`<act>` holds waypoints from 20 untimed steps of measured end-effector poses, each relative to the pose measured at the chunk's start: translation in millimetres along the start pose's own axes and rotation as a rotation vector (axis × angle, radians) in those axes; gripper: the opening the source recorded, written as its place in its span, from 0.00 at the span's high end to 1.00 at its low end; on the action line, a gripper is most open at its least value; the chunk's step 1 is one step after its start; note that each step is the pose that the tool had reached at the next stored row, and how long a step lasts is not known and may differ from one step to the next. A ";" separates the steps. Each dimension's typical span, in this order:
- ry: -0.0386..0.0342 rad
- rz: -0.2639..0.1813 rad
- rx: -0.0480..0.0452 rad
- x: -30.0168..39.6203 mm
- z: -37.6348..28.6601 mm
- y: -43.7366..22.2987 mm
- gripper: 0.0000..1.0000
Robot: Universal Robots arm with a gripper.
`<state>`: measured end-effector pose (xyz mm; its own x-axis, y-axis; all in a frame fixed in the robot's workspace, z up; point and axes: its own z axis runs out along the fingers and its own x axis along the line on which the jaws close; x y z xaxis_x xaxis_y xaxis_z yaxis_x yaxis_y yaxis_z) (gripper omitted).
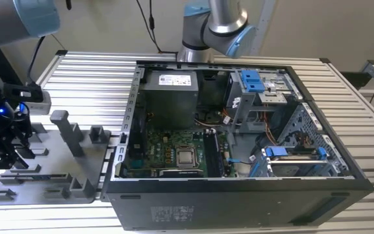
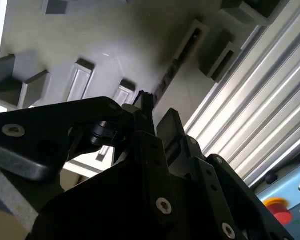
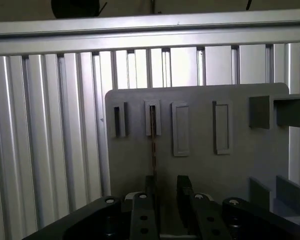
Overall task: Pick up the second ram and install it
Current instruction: 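Pick up the second ram and move it above second insertion slot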
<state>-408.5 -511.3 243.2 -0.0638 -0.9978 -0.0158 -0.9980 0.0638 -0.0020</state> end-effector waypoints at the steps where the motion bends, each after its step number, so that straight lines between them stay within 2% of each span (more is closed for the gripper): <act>1: 0.0000 0.000 0.0000 0.1 1.2 0.1 0.68; 12: -0.0001 0.000 0.0006 5.2 18.3 0.6 0.68; 20: -0.0003 -0.005 0.0053 6.1 30.1 1.5 0.68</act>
<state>-410.3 -516.9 213.0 -0.0592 -0.9981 -0.0161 -0.9982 0.0593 -0.0073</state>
